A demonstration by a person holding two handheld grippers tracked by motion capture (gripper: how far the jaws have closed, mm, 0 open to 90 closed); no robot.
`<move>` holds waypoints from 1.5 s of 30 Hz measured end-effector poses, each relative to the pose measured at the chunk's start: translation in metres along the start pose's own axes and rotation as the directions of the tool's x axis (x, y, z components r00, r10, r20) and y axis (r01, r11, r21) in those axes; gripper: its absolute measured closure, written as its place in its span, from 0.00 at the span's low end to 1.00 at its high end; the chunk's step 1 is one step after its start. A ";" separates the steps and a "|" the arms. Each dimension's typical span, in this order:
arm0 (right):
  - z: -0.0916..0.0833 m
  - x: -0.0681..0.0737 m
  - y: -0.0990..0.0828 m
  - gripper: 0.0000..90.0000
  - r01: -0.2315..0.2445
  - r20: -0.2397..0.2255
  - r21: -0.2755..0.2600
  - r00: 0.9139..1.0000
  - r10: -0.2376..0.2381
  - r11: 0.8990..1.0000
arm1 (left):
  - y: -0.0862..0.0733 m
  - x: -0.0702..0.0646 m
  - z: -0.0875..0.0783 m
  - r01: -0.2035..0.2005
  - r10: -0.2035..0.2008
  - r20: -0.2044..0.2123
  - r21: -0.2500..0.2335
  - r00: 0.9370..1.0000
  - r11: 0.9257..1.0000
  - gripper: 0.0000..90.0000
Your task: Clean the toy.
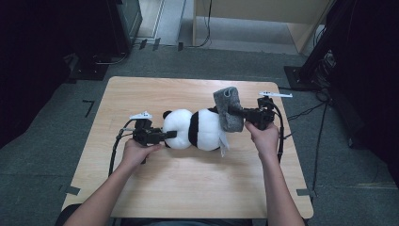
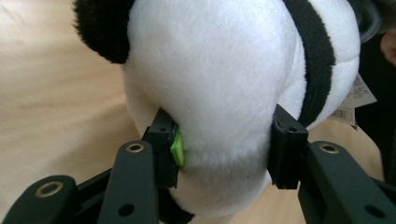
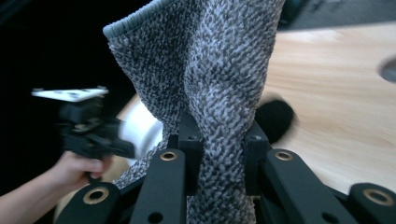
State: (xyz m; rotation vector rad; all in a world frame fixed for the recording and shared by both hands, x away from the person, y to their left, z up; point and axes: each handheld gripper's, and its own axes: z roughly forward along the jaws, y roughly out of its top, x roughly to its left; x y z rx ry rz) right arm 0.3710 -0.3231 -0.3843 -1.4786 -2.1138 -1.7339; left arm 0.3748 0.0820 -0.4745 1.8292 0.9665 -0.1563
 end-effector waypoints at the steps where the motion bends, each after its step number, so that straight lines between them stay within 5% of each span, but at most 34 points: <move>1: 0.000 0.007 0.000 0.86 0.017 -0.011 0.011 1.000 -0.016 1.000 | -0.003 -0.005 -0.004 -0.014 0.014 -0.006 0.008 1.000 1.000 0.59; 5: 0.010 0.023 -0.005 0.86 0.076 -0.013 0.073 0.997 -0.075 0.994 | -0.007 -0.008 -0.005 -0.044 0.044 -0.029 0.002 0.999 0.999 0.57; 6: 0.023 0.025 -0.010 0.86 0.107 0.012 0.128 0.994 -0.110 0.986 | -0.007 -0.007 -0.004 -0.058 0.058 -0.037 0.006 0.998 0.998 0.54; 9: 0.034 0.024 -0.014 0.86 0.120 0.044 0.159 0.991 -0.129 0.980 | -0.009 -0.003 -0.002 -0.074 0.075 -0.063 0.009 0.995 0.997 0.49; 12: 0.038 0.018 -0.016 0.86 0.127 0.085 0.145 0.987 -0.140 0.981 | -0.009 -0.001 -0.002 -0.088 0.087 -0.071 -0.016 0.994 0.996 0.39; 19: 0.041 0.011 -0.015 0.86 0.120 0.108 0.133 0.985 -0.134 0.984 | -0.006 -0.003 -0.004 -0.097 0.095 -0.067 -0.014 0.993 0.995 0.33; 22: 0.043 0.005 -0.014 0.86 0.109 0.109 0.123 0.986 -0.123 0.986 | -0.005 -0.004 -0.009 -0.149 0.148 -0.090 -0.011 0.985 0.989 0.30; 25: 0.046 0.001 -0.012 0.86 0.103 0.106 0.119 0.988 -0.116 0.988 | -0.006 -0.004 -0.011 -0.159 0.158 -0.097 -0.002 0.983 0.987 0.30; 31: 0.052 -0.006 -0.009 0.85 0.086 0.108 0.109 0.989 -0.098 0.990 | -0.011 -0.006 -0.018 -0.229 0.227 -0.133 0.002 0.965 0.973 0.30; 33: 0.054 -0.009 -0.008 0.85 0.083 0.114 0.100 0.989 -0.094 0.992 | -0.013 -0.006 -0.020 -0.235 0.231 -0.136 -0.008 0.963 0.972 0.30; 37: 0.058 -0.017 -0.005 0.85 0.062 0.120 0.099 0.990 -0.074 0.993 | -0.016 -0.004 -0.023 -0.210 0.206 -0.124 -0.019 0.971 0.977 0.31; 45: 0.063 -0.023 0.001 0.85 0.060 0.137 0.108 0.988 -0.075 0.992 | -0.020 -0.003 -0.013 -0.220 0.220 -0.117 0.008 0.968 0.975 0.31</move>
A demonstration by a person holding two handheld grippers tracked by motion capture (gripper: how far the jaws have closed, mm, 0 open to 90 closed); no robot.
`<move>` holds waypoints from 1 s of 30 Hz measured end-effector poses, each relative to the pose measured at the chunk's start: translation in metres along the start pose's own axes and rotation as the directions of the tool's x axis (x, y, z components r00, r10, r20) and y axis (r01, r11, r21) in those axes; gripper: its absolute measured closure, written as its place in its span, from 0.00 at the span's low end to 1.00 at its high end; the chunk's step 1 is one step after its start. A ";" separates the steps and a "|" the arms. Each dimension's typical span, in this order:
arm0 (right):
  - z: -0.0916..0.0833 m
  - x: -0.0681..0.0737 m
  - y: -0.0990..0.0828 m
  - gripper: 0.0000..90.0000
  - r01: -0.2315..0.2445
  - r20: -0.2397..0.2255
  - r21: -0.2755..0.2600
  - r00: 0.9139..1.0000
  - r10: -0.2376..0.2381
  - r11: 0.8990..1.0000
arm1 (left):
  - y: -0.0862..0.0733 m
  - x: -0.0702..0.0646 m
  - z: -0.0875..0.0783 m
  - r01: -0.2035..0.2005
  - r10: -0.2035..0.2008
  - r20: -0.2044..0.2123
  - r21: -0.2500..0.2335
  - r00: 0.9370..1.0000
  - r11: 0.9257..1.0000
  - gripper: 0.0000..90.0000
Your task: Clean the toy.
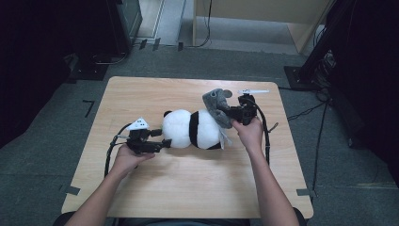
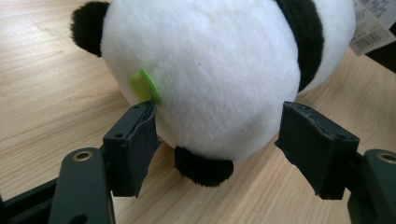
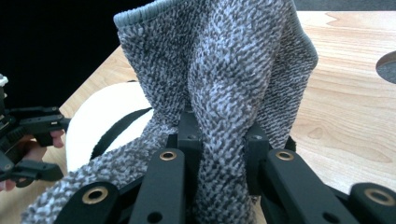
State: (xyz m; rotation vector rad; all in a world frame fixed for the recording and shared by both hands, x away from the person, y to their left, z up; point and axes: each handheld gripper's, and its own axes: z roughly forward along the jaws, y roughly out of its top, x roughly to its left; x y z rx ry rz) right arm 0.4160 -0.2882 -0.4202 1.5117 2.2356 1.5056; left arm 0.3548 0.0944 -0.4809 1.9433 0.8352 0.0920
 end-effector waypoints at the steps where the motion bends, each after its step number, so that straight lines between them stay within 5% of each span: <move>1: 0.001 -0.001 0.001 0.85 0.004 0.005 -0.003 1.000 -0.004 1.000 | 0.000 0.000 0.002 -0.003 0.003 -0.002 -0.006 1.000 1.000 0.31; 6: 0.004 -0.009 0.000 0.85 -0.020 0.003 -0.009 1.000 0.020 1.000 | 0.000 0.001 0.012 -0.018 0.018 -0.012 0.009 1.000 1.000 0.31; 15: 0.007 -0.018 -0.001 0.84 -0.063 -0.004 -0.024 0.998 0.063 0.998 | -0.007 0.012 0.027 0.044 -0.043 0.044 -0.031 0.998 0.999 0.21; 25: 0.009 -0.024 -0.002 0.84 -0.076 0.019 -0.032 0.997 0.077 0.997 | -0.006 0.004 0.040 -0.041 0.041 -0.008 -0.039 0.999 0.998 0.18; 30: 0.006 -0.023 -0.001 0.84 -0.081 0.023 -0.040 0.996 0.082 0.996 | -0.005 0.000 0.039 -0.068 0.066 -0.048 -0.032 0.997 0.997 0.34</move>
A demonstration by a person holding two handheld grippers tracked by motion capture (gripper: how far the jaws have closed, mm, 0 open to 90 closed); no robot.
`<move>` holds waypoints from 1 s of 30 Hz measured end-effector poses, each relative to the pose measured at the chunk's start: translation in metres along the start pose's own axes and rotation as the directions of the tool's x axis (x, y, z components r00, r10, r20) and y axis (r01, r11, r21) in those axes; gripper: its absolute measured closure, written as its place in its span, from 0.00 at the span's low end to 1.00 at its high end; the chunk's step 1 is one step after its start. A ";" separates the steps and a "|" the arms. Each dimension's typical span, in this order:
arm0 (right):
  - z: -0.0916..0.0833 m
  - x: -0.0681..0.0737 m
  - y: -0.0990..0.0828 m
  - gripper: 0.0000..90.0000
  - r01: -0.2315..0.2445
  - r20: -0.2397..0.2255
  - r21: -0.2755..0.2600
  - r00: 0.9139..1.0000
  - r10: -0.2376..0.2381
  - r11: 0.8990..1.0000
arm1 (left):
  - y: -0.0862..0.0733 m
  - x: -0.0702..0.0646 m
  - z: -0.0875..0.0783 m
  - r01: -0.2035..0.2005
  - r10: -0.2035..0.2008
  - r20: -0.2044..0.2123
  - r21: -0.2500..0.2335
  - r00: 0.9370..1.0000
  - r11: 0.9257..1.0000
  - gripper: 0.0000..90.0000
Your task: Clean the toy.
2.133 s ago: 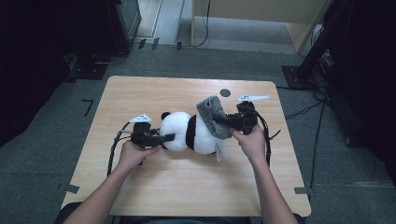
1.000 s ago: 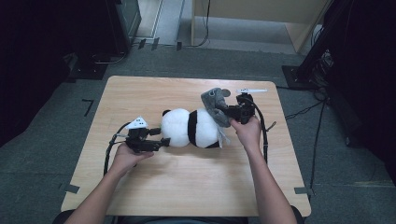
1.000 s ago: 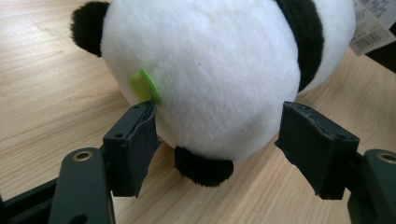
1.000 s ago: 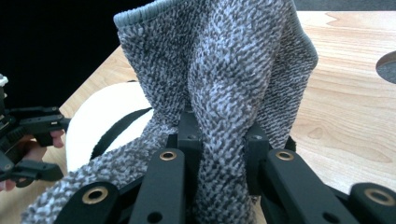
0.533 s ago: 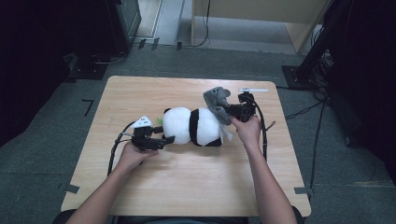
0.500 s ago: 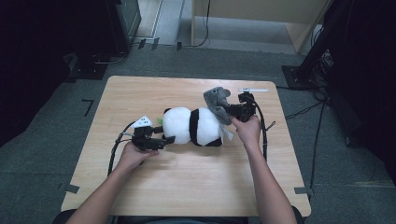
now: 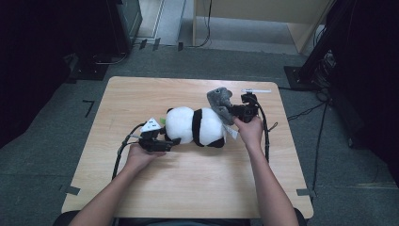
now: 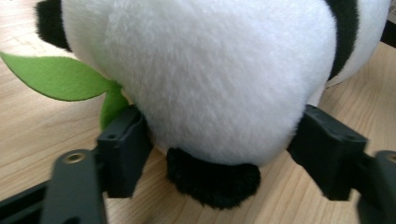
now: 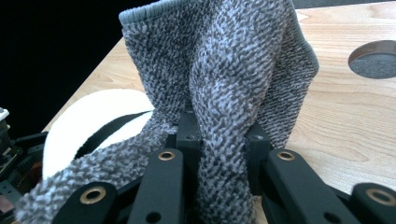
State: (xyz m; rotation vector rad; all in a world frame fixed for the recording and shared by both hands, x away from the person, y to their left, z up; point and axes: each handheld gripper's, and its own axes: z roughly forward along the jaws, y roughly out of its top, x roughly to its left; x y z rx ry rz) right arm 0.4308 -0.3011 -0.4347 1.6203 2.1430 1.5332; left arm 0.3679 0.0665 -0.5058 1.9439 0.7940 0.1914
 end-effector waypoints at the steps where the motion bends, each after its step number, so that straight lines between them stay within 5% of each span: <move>1: -0.002 0.002 0.001 0.84 -0.002 -0.005 -0.005 1.000 0.002 1.000 | 0.000 -0.001 0.000 -0.014 0.014 -0.006 0.006 1.000 1.000 0.36; 4: -0.013 0.015 0.010 0.84 0.010 -0.016 -0.003 1.000 -0.010 1.000 | 0.000 -0.003 0.000 -0.034 0.034 -0.016 0.021 0.999 0.999 0.43; 8: -0.023 0.058 0.019 0.84 0.100 -0.080 -0.039 0.991 -0.103 0.994 | 0.001 -0.004 -0.001 -0.025 0.025 -0.015 0.012 1.000 1.000 0.47; 9: -0.023 0.058 0.019 0.84 0.100 -0.080 -0.039 0.991 -0.103 0.994 | 0.001 -0.005 -0.001 -0.026 0.026 -0.017 0.015 1.000 1.000 0.47; 12: -0.009 0.094 0.015 0.84 0.169 -0.131 -0.007 0.977 -0.169 0.986 | 0.002 -0.006 -0.002 -0.023 0.023 -0.015 0.018 1.000 1.000 0.48; 18: 0.015 0.128 0.006 0.84 0.184 -0.212 0.029 0.962 -0.173 0.983 | 0.001 -0.008 -0.003 -0.011 0.011 -0.016 0.006 1.000 1.000 0.48; 22: 0.043 0.138 -0.005 0.84 0.199 -0.197 0.077 0.964 -0.181 0.977 | 0.000 -0.009 -0.002 -0.001 0.001 -0.020 0.000 1.000 1.000 0.48; 30: 0.071 0.139 -0.019 0.82 0.206 -0.173 0.166 0.969 -0.177 0.964 | 0.000 -0.014 -0.003 0.006 -0.007 -0.026 -0.011 1.000 1.000 0.49</move>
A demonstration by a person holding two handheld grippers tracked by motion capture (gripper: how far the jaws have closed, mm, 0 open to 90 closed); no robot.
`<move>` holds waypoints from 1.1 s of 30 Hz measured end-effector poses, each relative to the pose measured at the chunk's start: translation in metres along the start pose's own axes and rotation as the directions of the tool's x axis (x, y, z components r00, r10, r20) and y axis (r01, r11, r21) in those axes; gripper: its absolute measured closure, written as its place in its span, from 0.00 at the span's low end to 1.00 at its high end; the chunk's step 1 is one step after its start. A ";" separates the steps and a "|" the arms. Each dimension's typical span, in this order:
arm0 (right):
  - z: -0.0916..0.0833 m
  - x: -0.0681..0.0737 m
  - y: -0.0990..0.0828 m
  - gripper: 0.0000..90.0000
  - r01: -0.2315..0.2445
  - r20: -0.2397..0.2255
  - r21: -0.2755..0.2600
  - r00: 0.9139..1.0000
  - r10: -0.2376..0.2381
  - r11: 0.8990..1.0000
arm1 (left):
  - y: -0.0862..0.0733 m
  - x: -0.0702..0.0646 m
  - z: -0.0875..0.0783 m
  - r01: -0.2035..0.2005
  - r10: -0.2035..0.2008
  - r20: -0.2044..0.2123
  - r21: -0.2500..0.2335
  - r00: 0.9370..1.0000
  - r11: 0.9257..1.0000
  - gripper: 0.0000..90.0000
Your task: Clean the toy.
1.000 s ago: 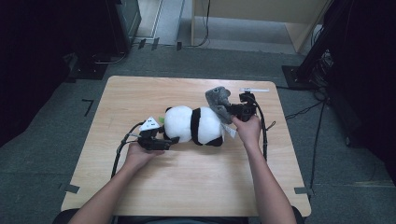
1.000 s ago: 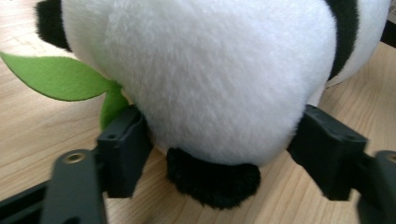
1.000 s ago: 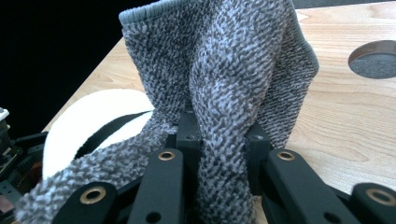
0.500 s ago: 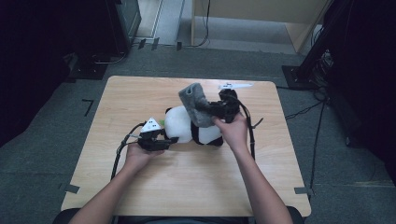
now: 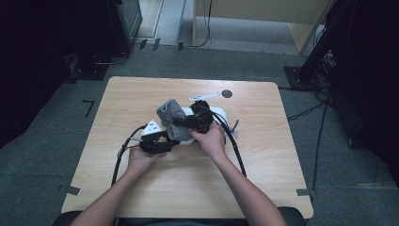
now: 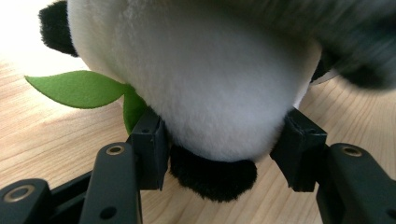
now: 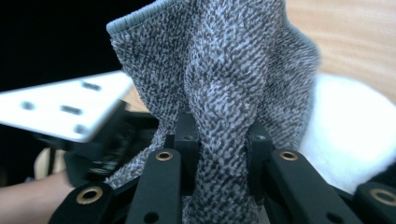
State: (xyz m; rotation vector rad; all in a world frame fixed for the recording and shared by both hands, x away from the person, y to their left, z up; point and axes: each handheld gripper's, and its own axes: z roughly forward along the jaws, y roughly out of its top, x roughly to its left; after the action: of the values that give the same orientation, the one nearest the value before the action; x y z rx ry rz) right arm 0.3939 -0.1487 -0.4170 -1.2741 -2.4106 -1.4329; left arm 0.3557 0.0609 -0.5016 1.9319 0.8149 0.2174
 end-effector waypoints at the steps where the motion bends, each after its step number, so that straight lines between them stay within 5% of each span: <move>1: 0.002 -0.003 -0.002 0.81 -0.007 -0.006 0.005 1.000 0.007 1.000 | -0.001 0.000 0.002 0.011 -0.011 0.001 0.014 1.000 1.000 0.49; 18: -0.012 -0.016 -0.006 0.80 0.064 0.065 0.008 0.996 -0.065 0.998 | 0.001 0.001 0.004 0.037 -0.037 -0.002 0.035 0.999 0.999 0.52; 33: -0.049 -0.038 -0.008 0.79 0.022 0.152 -0.003 0.988 -0.022 1.000 | 0.003 0.004 0.003 0.057 -0.058 0.017 0.058 0.998 0.997 0.53</move>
State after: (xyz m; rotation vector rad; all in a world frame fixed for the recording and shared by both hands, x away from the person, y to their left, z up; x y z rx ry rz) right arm 0.3977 -0.2107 -0.4114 -1.4106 -2.5249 -1.3962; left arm 0.3618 0.0598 -0.5011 1.9583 0.8711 0.1423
